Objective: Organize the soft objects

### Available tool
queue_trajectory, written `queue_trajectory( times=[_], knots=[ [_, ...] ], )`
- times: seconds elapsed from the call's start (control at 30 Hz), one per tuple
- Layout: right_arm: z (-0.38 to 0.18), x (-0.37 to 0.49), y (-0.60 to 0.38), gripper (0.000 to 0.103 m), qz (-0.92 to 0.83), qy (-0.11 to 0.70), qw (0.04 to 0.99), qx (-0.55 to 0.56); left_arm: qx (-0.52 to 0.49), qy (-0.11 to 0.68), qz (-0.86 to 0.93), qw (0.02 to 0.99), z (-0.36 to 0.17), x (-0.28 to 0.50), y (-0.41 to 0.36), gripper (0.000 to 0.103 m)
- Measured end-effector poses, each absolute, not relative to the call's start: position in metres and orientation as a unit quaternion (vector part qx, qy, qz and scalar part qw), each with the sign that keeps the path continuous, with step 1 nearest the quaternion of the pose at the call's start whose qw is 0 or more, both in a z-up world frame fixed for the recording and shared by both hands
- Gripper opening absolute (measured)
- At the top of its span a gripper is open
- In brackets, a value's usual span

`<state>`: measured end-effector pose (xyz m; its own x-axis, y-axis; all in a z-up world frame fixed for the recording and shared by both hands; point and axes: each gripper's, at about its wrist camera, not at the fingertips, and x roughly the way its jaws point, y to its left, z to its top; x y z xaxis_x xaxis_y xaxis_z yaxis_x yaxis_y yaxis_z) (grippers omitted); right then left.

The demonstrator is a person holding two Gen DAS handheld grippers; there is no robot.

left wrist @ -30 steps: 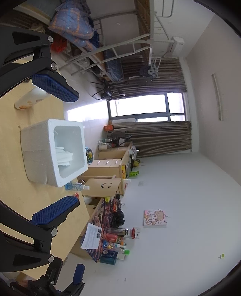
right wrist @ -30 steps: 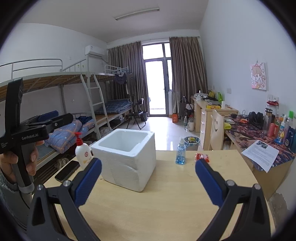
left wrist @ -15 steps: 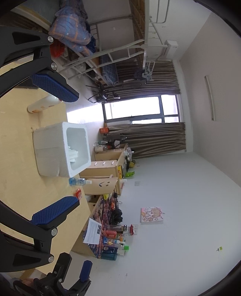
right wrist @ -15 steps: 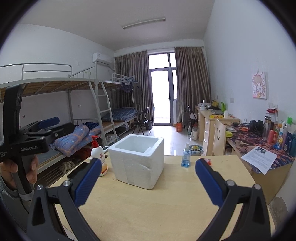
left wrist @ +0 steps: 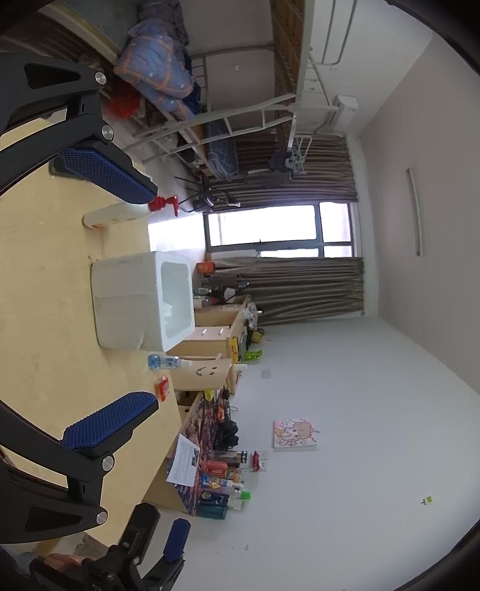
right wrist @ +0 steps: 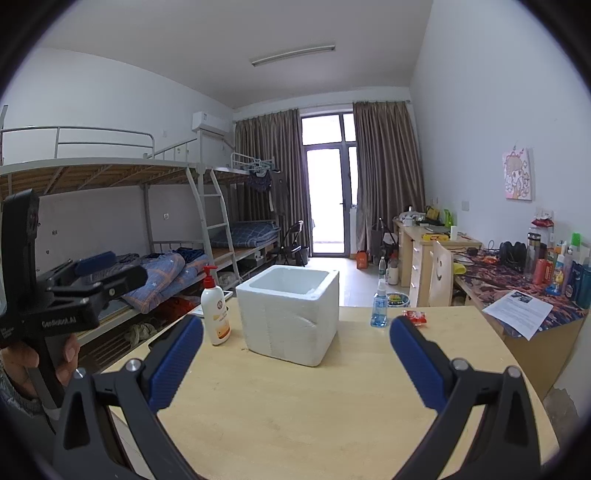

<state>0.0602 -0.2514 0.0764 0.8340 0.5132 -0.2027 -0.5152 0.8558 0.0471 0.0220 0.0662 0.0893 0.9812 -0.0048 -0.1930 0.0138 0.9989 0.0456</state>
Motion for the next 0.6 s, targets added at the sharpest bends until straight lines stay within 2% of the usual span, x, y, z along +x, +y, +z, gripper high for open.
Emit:
queue_trajectory(
  times=[0.6],
  knots=[
    [0.047, 0.042, -0.246, 0.102, 0.279, 0.109, 0.954, 0.007, -0.008, 0.068, 0.01, 0.998, 0.042, -0.014, 0.062, 0.102]
  ],
)
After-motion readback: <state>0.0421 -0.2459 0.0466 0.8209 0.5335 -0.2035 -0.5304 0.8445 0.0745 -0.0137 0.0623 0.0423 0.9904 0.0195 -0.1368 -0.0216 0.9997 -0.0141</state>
